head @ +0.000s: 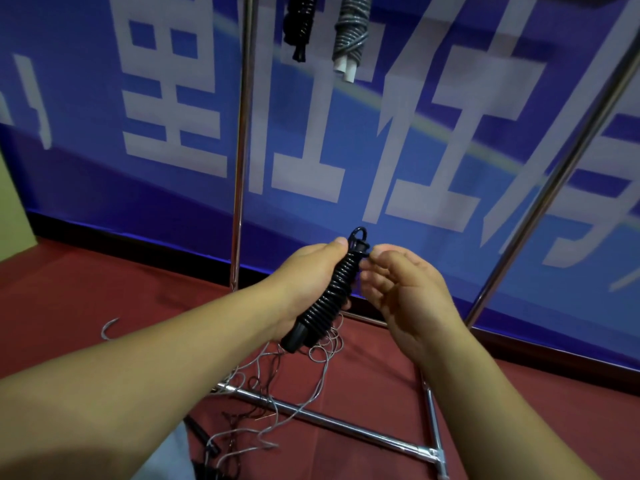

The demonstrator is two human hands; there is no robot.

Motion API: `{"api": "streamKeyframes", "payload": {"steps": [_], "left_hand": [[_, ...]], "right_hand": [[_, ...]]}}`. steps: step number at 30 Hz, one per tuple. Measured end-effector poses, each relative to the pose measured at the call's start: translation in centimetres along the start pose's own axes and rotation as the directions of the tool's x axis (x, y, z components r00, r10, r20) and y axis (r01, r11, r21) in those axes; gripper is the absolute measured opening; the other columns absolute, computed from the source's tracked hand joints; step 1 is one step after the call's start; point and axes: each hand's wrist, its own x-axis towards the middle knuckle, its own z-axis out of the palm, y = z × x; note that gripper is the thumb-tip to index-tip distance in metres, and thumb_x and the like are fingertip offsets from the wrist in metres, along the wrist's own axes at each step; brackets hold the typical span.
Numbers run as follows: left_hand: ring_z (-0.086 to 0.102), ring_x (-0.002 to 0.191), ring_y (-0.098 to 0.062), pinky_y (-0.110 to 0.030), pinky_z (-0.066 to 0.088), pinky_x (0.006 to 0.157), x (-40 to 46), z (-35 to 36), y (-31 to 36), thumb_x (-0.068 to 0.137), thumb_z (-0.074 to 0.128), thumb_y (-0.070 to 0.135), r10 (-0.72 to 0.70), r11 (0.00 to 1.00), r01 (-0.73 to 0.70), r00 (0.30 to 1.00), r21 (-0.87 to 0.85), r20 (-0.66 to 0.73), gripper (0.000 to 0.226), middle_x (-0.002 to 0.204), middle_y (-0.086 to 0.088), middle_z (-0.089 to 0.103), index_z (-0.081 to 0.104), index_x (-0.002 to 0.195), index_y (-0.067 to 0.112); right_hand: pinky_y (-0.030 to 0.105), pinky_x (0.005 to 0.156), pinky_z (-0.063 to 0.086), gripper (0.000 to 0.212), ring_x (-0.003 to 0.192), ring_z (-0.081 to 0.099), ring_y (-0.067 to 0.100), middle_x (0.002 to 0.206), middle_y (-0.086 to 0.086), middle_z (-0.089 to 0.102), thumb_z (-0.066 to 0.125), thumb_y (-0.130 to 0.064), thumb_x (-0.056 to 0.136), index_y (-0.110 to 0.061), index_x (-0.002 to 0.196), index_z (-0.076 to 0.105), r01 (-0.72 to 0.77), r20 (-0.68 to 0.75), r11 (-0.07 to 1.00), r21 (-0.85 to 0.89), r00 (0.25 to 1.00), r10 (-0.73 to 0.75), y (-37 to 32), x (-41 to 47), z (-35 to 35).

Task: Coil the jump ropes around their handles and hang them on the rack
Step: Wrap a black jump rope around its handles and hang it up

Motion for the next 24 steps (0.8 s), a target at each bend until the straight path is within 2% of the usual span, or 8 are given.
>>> {"api": "streamKeyframes", "payload": {"steps": [4,7,12,17,22,24], "left_hand": [[0.055,0.06,-0.022,-0.026,0.042,0.055,-0.4,0.0,0.2,0.107,0.041,0.037,-0.007,0.997,0.006,1.0,0.075,0.012,0.042,0.088,-0.015,0.061,0.061,0.118,0.001],[0.056,0.064,-0.024,-0.028,0.042,0.058,-0.2,-0.4,0.1,0.106,0.044,0.039,0.018,0.991,-0.019,1.0,0.13,0.002,0.04,0.088,-0.013,0.064,0.061,0.116,0.004],[0.059,0.069,-0.025,-0.035,0.044,0.065,0.1,-0.5,-0.5,0.104,0.045,0.041,0.082,0.951,-0.076,0.997,0.299,-0.005,0.036,0.09,-0.013,0.07,0.063,0.109,0.01],[0.058,0.067,-0.023,-0.033,0.044,0.062,0.1,-0.6,-0.8,0.103,0.046,0.041,0.091,0.937,-0.093,0.996,0.337,0.022,0.034,0.082,-0.007,0.069,0.063,0.107,0.012],[0.058,0.064,-0.021,-0.031,0.044,0.062,-0.1,-0.8,-0.7,0.103,0.047,0.039,0.11,0.919,-0.124,0.992,0.374,0.06,0.031,0.076,0.0,0.068,0.064,0.104,0.013],[0.057,0.066,-0.021,-0.033,0.044,0.065,-0.1,-0.8,-0.7,0.103,0.047,0.037,0.122,0.91,-0.141,0.99,0.39,0.074,0.032,0.077,-0.002,0.067,0.063,0.102,0.01]], "right_hand": [[0.022,0.059,0.053,0.017,0.066,0.066,0.012,0.075,0.003,0.072,0.062,0.003,0.092,-0.013,0.095,0.066,0.193,0.0,0.965,-0.176,0.981,-0.196,0.0,-0.2,-0.1],[0.023,0.068,0.053,0.018,0.073,0.068,0.01,0.078,0.0,0.074,0.068,-0.004,0.091,-0.016,0.104,0.064,0.236,0.001,0.938,-0.252,0.97,-0.244,0.2,-0.3,-0.6],[0.022,0.069,0.053,0.017,0.07,0.066,0.009,0.079,0.0,0.074,0.07,0.0,0.089,-0.017,0.096,0.071,0.283,0.007,0.895,-0.345,0.954,-0.299,0.0,-0.3,-1.2],[0.018,0.069,0.054,0.024,0.074,0.067,0.005,0.086,-0.005,0.077,0.067,0.0,0.091,-0.021,0.097,0.074,0.251,0.006,0.902,-0.351,0.964,-0.266,0.2,-0.1,-1.6],[0.03,0.076,0.057,0.022,0.082,0.068,0.012,0.094,-0.001,0.077,0.064,-0.003,0.094,-0.021,0.101,0.076,0.15,0.001,0.938,-0.311,0.988,-0.157,0.3,0.1,-1.9],[0.03,0.074,0.054,0.022,0.088,0.07,0.013,0.098,0.001,0.077,0.061,-0.003,0.095,-0.018,0.102,0.076,0.107,0.005,0.957,-0.27,0.994,-0.11,0.2,0.0,-1.9]]}}
